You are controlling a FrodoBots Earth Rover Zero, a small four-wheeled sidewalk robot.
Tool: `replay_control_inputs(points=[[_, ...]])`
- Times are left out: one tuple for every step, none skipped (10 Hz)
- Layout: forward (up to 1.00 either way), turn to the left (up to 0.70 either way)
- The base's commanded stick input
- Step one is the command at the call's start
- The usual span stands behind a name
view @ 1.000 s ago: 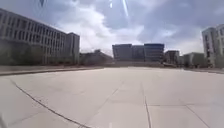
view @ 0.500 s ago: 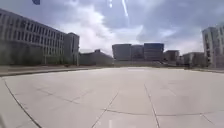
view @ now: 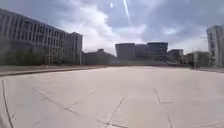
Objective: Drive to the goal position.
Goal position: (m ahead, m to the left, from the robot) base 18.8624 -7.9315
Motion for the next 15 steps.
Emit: replay_control_inputs(points=[[0.7, 0.0], [0.7, 0.0], [0.7, 0.0], [0.7, 0.0], [0.7, 0.0], [0.7, 0.0], [0.7, 0.0], [0.7, 0.0], [0.7, 0.0], [0.7, 0.0], [0.7, -0.02], [0.7, -0.09], [0.7, -0.13], [0.7, -0.14], [0.7, -0.14]])
